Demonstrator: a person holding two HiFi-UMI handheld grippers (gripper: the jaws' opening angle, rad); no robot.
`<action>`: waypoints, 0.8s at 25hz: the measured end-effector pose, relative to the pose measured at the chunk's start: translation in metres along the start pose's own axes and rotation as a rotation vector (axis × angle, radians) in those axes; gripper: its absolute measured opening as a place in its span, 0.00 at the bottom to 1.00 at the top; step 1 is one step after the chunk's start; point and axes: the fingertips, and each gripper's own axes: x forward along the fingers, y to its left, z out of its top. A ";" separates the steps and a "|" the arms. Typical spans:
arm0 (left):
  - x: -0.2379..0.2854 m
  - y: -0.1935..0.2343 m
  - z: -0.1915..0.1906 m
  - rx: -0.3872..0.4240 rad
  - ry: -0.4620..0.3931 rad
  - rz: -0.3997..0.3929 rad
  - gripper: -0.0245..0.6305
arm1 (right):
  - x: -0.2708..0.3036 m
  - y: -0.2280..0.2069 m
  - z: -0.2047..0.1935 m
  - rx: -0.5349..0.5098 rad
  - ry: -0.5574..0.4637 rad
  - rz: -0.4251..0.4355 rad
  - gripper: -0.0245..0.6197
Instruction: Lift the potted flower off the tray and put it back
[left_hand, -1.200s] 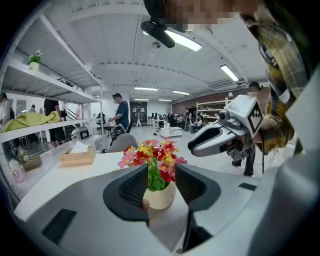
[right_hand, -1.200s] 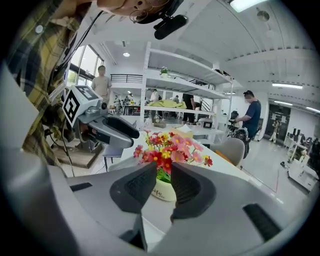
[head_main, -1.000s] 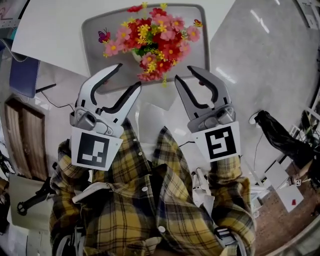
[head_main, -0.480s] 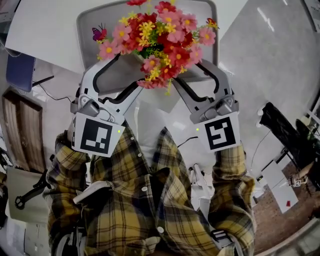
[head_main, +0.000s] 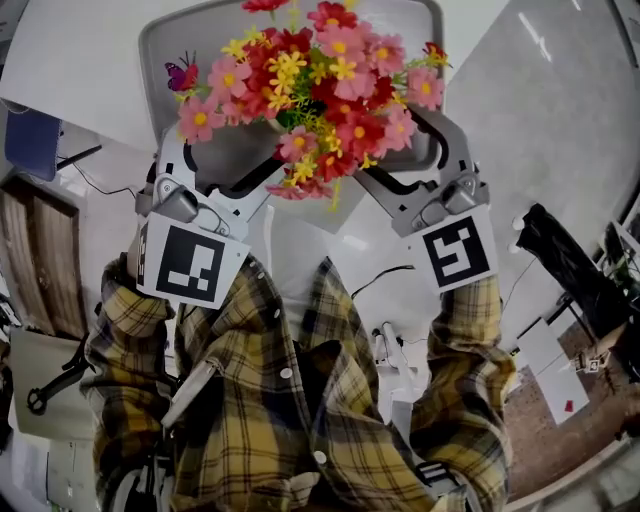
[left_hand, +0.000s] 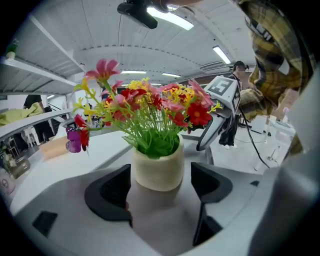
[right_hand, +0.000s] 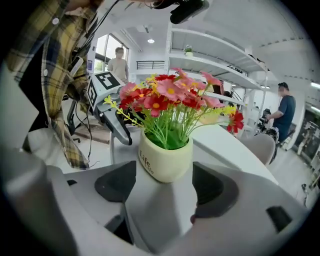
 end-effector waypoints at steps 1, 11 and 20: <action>0.002 0.001 0.000 0.003 0.001 -0.004 0.59 | 0.002 -0.001 0.001 -0.002 -0.003 0.013 0.55; 0.017 0.008 -0.004 -0.008 0.030 -0.052 0.59 | 0.021 -0.011 0.002 -0.037 0.012 0.139 0.57; 0.025 0.004 -0.006 -0.011 0.023 -0.081 0.59 | 0.033 -0.013 0.008 -0.072 -0.003 0.224 0.58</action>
